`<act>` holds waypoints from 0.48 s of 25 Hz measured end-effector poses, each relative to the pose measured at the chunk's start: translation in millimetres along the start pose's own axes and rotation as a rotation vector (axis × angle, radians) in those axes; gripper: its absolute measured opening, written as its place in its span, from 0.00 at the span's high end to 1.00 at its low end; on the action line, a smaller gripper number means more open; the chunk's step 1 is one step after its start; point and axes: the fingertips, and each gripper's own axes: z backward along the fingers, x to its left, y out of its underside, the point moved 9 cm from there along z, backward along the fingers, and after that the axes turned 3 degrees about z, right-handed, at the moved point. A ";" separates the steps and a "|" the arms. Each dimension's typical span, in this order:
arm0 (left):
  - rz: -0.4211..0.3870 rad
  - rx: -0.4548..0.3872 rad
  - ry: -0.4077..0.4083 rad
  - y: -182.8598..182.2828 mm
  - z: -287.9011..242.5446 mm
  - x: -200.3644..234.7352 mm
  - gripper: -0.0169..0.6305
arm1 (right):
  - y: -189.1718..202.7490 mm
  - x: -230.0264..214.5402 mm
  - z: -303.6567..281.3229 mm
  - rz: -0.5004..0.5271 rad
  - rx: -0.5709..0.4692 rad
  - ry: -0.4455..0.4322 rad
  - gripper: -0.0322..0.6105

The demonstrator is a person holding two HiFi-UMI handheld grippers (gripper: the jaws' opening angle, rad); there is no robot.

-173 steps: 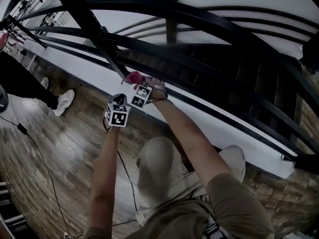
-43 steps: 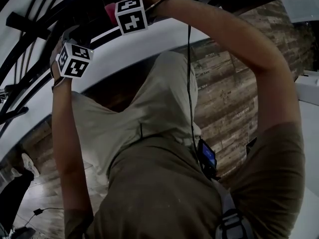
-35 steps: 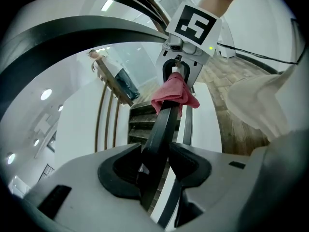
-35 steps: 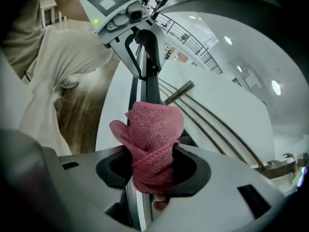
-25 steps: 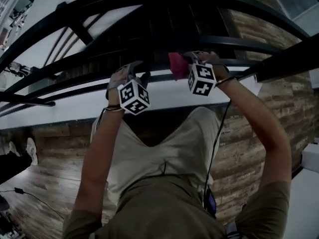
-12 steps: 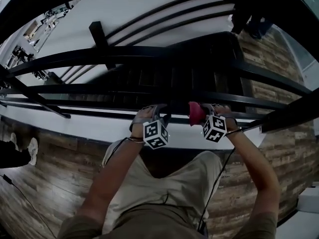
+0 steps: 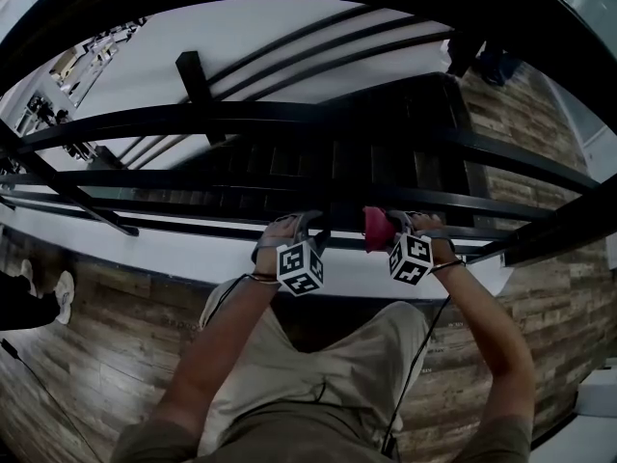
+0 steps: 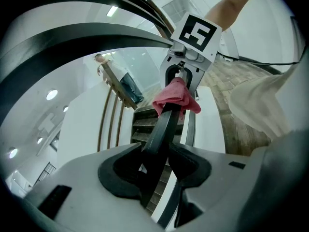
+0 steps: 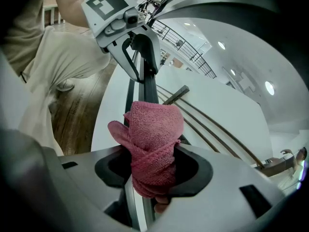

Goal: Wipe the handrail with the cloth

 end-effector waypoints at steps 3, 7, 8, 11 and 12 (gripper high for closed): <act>0.004 -0.002 -0.010 1.6 0.5 -0.4 0.70 | -1.9 0.8 -0.9 0.005 0.004 0.007 0.63; 0.006 -0.009 -0.017 1.3 0.0 -2.5 0.70 | -1.3 2.6 0.0 0.009 0.012 0.016 0.63; 0.005 -0.011 -0.019 1.4 0.0 -2.8 0.70 | -1.4 3.0 0.1 0.011 0.015 0.020 0.63; 0.005 -0.013 -0.023 1.3 0.1 -3.3 0.70 | -1.7 3.7 -0.1 0.013 0.016 0.027 0.63; 0.006 -0.013 -0.023 0.9 -0.2 -3.8 0.70 | -1.2 3.9 0.0 0.013 0.016 0.027 0.63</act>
